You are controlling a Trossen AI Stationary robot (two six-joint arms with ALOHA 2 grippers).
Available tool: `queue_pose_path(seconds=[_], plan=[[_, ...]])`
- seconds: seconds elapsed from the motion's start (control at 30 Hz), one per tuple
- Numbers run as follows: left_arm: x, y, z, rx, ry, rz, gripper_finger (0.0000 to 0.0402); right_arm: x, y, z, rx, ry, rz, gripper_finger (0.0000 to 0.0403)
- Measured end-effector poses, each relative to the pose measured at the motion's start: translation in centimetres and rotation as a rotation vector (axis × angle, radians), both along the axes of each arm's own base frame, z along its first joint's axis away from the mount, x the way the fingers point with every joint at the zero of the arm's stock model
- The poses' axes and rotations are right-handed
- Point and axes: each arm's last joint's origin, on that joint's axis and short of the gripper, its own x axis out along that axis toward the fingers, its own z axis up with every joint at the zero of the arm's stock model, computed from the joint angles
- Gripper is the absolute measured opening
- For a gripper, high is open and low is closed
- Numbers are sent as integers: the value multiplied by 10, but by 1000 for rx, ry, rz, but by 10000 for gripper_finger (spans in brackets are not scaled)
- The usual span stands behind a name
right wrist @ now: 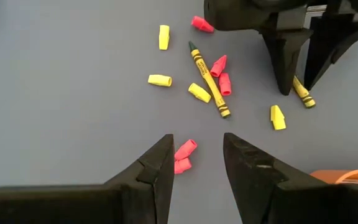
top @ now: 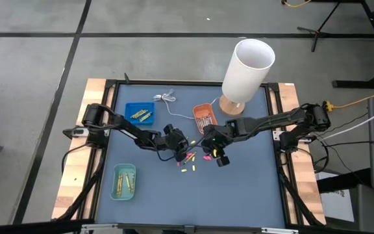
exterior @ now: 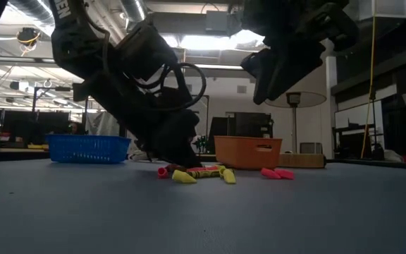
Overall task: Sort crayons
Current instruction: Put the green crayon into the blue bin
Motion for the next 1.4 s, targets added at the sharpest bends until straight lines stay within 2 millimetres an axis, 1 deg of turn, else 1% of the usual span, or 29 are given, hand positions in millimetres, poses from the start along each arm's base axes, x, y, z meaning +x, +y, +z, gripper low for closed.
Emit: queue_pose_path(seconds=[0.1,0.27,0.8,1.0,1.1,1.27,1.4], plan=[[0,0,-4,-3,8,-3,111,0,0,0,0,-1,0,136],[0,0,-5,-17,5,10,103,0,0,0,0,-2,0,136],[0,0,-5,-15,7,17,31,4,0,2,16,-41,-19,136],[0,0,-5,-14,-3,18,13,4,0,2,16,-41,-19,136],[0,0,-3,-19,-6,14,11,4,0,2,16,-40,-19,136],[-2,1,8,-16,-15,8,10,4,0,2,16,-38,-19,136],[-4,1,25,-17,-45,8,10,4,0,2,16,-38,-19,136]])
